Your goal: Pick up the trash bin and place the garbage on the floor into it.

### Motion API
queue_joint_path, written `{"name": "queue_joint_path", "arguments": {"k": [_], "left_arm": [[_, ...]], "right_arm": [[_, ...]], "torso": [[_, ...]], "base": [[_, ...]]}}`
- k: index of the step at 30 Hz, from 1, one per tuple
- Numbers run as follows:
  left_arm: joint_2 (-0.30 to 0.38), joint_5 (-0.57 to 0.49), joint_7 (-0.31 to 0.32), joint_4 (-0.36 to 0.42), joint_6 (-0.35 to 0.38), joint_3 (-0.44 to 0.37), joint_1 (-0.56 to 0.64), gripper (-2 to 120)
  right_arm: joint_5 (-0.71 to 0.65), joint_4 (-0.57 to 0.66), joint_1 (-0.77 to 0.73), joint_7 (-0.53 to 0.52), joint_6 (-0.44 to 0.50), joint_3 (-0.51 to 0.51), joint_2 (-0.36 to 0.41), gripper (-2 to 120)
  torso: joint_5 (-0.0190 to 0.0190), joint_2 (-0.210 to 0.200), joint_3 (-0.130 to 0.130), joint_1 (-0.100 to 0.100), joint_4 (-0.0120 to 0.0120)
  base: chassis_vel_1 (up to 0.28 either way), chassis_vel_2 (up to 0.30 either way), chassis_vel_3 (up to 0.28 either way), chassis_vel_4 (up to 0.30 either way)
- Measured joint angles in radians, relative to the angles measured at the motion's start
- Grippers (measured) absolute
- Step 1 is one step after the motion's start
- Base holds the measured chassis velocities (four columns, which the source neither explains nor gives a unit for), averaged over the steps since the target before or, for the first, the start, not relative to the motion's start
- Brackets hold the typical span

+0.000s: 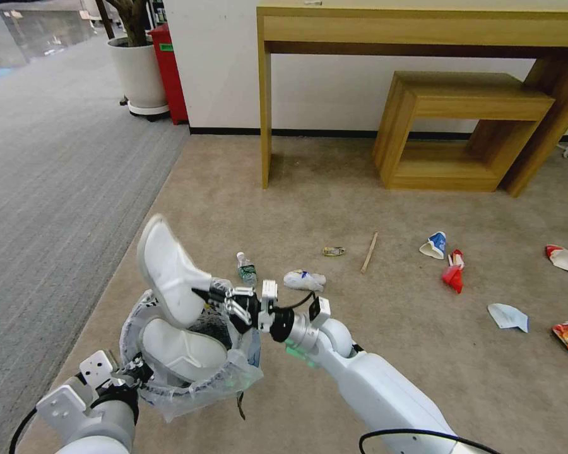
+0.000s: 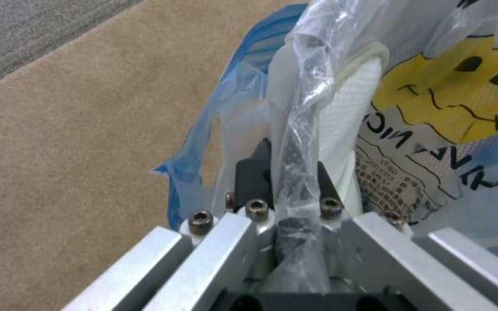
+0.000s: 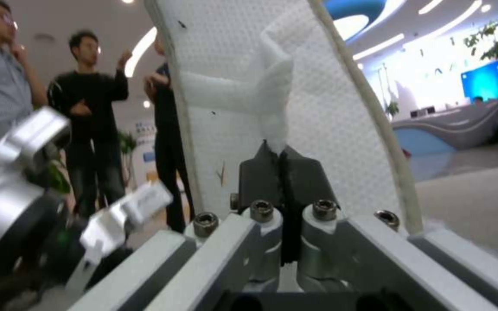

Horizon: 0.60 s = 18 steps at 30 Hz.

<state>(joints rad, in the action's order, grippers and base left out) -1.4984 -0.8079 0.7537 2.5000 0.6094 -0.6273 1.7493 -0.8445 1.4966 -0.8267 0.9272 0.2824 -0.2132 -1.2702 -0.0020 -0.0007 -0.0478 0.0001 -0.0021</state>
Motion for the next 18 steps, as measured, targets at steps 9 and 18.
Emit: {"name": "queue_joint_path", "arguments": {"k": [9, 18], "left_arm": [[0.002, -0.003, 0.001, 0.000, 0.001, 0.009, -0.008, 0], [0.002, -0.003, 0.001, 0.000, 0.002, 0.005, -0.006, 0]], "right_arm": [[0.044, 0.030, -0.068, 0.011, -0.003, 0.041, 0.071, 25], [0.042, 0.081, -0.101, -0.008, -0.003, 0.114, 0.125, 58]], "torso": [[0.0001, 0.000, 0.000, 0.000, -0.0001], [0.0002, 0.000, 0.000, 0.000, 0.0000]], "base": [[0.000, 0.000, 0.000, 0.000], [0.000, 0.000, 0.000, 0.000]]}}
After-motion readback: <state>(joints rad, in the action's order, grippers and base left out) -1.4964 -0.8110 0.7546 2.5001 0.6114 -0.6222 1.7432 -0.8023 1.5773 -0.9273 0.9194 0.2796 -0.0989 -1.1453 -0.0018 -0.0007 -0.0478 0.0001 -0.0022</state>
